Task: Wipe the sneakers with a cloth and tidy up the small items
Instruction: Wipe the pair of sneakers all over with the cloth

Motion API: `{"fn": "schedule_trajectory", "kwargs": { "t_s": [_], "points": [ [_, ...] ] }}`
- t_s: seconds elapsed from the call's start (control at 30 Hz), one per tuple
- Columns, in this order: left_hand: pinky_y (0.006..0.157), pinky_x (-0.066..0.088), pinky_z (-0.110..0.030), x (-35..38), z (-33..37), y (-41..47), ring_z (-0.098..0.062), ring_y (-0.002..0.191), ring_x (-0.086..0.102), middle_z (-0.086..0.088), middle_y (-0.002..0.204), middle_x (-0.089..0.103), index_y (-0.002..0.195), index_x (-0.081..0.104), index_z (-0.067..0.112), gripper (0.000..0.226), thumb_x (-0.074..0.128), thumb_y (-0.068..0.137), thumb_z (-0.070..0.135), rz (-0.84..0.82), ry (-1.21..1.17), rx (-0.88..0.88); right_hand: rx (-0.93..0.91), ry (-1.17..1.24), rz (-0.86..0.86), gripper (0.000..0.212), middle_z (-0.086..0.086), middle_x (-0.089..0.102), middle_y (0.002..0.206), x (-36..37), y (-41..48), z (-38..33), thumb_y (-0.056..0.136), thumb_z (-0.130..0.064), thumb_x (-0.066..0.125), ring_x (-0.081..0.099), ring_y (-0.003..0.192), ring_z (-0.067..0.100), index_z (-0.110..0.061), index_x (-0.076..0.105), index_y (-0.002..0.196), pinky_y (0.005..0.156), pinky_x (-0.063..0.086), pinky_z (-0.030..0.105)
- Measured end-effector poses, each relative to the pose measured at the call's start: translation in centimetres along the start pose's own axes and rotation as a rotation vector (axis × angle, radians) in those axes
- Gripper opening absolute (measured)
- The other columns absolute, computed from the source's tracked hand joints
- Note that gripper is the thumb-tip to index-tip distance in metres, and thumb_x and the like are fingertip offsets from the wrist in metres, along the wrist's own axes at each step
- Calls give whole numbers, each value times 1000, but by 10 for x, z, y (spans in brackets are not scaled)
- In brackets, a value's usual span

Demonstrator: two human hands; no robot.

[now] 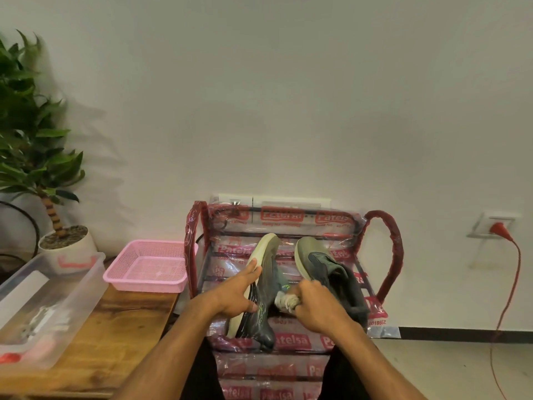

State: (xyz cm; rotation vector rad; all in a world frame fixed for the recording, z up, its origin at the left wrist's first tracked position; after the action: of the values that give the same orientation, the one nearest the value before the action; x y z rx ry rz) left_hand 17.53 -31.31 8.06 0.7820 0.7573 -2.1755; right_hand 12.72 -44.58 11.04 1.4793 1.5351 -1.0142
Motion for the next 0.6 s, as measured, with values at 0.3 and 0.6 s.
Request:
{"fn": "schedule_trajectory", "kwargs": {
  "t_s": [0.3,0.6],
  "points": [
    [116,16,-24,-4,-1,-3,-13,149,2,17,159,-15,156,3,23,90,63,91,6,23,-20,-11,14,125,331,32,-2,70,89,-27,12,-31,76,1,50,64,85,23,-21,66,93,71,53,38],
    [104,20,-13,-6,-8,-2,-15,149,3,17,160,-10,155,5,24,91,62,88,0,28,-86,-7,-135,2,202,56,5,66,119,4,6,-62,81,6,50,61,106,21,-19,58,130,83,49,35]
  ]
}}
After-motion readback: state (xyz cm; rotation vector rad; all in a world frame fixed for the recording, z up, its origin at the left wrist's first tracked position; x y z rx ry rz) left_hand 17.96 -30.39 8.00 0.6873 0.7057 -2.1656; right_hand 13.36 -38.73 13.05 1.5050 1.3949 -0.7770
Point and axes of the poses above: each hand's wrist, its own y-axis towards the middle knuckle, its own x-axis out of the palm, z = x × y, the point moved 10 cm from there along y, towards the middle knuckle
